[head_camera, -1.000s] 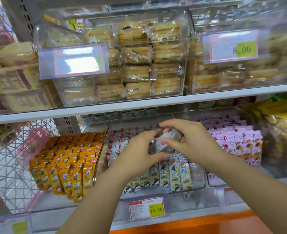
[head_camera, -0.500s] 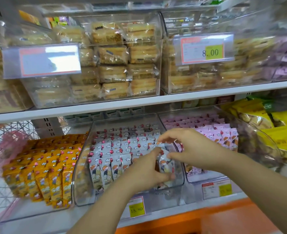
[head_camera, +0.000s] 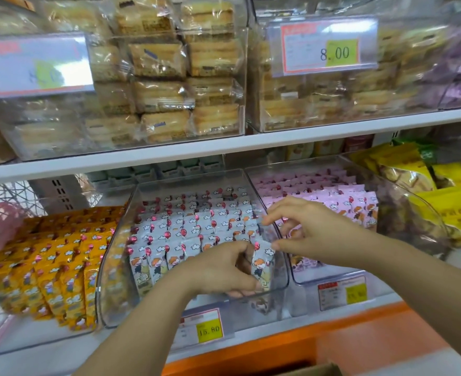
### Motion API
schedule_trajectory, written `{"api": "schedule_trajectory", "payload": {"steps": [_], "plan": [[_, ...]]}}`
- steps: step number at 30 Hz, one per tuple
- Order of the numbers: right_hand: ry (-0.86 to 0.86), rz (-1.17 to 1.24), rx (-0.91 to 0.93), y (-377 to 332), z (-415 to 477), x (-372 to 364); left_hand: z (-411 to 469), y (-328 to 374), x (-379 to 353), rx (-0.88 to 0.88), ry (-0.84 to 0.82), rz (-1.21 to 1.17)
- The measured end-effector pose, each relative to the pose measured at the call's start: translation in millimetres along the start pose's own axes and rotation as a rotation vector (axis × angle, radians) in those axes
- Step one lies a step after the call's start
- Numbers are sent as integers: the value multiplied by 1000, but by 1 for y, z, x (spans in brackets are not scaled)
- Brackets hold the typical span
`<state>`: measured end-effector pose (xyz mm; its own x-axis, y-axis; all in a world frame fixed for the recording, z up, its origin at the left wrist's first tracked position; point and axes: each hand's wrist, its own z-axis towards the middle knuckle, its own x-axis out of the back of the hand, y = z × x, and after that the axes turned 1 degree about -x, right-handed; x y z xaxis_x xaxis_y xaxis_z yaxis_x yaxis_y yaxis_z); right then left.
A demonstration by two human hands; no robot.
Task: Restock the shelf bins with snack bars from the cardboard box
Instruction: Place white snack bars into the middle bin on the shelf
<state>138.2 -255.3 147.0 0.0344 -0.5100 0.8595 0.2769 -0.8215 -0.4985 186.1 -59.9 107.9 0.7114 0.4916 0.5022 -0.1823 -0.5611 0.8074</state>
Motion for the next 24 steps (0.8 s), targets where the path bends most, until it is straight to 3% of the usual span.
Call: {"api": "schedule_trajectory", "payload": {"steps": [12,17,24], "plan": [[-9,69,2,1,2,3,12,-3,-9,0,195,150],[-10,55,-5,2,1,3,16,-2,-16,-14,370,392],[14,24,-7,-3,-1,-3,15,-2,-14,60,412,528]]}}
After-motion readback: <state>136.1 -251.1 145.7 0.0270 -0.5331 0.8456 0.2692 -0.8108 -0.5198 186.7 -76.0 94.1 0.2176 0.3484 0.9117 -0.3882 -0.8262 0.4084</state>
